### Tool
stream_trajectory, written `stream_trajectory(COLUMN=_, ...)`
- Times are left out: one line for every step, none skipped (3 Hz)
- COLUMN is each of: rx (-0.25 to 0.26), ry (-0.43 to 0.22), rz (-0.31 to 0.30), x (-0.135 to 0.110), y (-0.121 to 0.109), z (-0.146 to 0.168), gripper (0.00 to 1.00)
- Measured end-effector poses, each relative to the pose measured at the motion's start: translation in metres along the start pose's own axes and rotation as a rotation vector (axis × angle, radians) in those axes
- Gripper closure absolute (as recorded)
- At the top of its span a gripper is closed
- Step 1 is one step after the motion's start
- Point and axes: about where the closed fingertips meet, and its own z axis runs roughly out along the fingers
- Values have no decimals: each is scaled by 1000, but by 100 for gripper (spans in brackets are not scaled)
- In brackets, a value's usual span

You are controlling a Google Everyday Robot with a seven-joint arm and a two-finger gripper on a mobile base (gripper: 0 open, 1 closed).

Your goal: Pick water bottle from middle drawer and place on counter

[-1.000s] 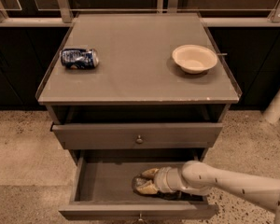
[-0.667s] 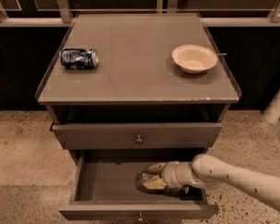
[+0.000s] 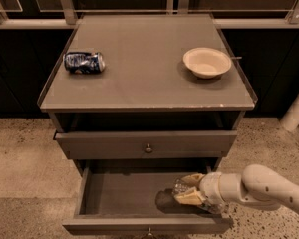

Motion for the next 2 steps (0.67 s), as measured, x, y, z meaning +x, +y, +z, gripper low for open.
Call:
stream_trajectory(rx=41, ry=-41, rz=16, x=-18, y=-4, z=-61, gripper=100)
stream_trajectory(rx=31, ry=-40, rz=17, x=-17, y=0, z=-60, gripper=100)
